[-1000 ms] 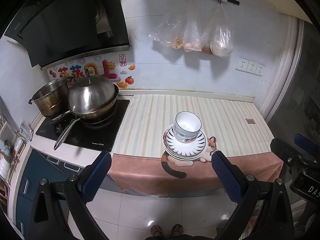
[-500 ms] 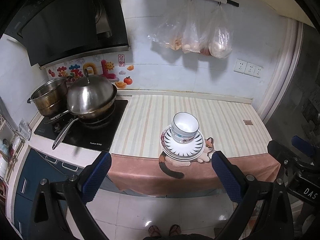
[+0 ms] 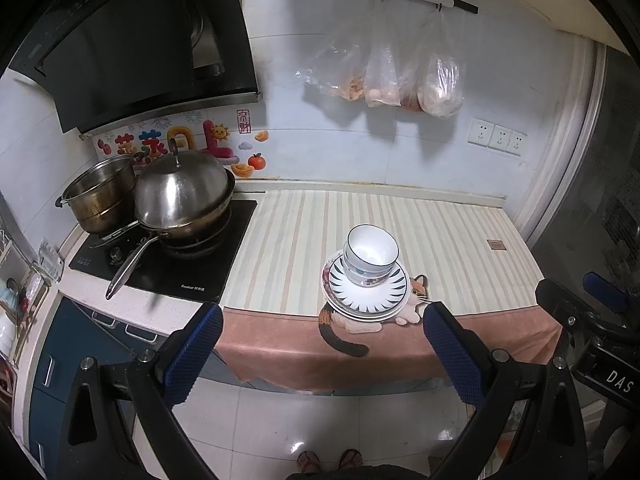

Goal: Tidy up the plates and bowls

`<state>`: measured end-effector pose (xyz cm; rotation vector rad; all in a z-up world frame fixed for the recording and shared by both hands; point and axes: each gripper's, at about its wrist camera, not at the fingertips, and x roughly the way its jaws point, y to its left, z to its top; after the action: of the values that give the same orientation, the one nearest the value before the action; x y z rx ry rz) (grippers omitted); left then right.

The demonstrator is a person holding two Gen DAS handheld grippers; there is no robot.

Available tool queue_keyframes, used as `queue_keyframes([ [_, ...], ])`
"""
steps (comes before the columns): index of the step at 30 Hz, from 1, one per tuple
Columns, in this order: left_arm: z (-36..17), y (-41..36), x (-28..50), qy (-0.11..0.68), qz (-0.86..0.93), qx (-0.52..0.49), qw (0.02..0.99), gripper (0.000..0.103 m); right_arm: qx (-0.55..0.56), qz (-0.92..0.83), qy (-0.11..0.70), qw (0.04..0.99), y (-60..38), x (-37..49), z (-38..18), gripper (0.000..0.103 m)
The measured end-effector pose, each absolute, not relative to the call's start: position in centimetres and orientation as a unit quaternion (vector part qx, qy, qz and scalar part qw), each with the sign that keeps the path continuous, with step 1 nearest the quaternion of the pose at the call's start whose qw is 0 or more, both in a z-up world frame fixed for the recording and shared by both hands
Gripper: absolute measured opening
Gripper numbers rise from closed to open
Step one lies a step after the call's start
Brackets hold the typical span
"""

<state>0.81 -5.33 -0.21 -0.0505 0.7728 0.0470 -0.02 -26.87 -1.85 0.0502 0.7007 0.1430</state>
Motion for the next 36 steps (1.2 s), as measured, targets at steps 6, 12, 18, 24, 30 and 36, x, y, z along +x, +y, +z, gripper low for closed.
queue_keyframes([
  [6, -0.17, -5.33, 0.85, 0.377, 0.022, -0.025, 0.925, 0.103, 0.025, 0.069, 0.343, 0.936, -26.93, -0.18, -1.87, 0.101],
  [12, -0.23, -5.34, 0.71, 0.377, 0.024, -0.025, 0.926, 0.103, 0.026, 0.069, 0.344, 0.936, -26.82, -0.21, -1.89, 0.101],
  [18, -0.26, -5.27, 0.65, 0.376, 0.024, -0.027, 0.926, 0.103, 0.026, 0.069, 0.343, 0.936, -26.83, -0.09, -1.91, 0.101],
  [24, -0.44, -5.30, 0.30, 0.377, 0.026, -0.030, 0.925, 0.103, 0.025, 0.070, 0.345, 0.936, -26.88, 0.01, -1.93, 0.101],
  [30, -0.50, -5.80, -0.13, 0.376, 0.029, -0.028, 0.926, 0.103, 0.026, 0.070, 0.344, 0.936, -26.65, 0.27, -1.82, 0.101],
  [36, -0.52, -5.94, -0.04, 0.376, 0.029, -0.029, 0.926, 0.103, 0.026, 0.069, 0.345, 0.936, -26.49, 0.46, -1.82, 0.101],
])
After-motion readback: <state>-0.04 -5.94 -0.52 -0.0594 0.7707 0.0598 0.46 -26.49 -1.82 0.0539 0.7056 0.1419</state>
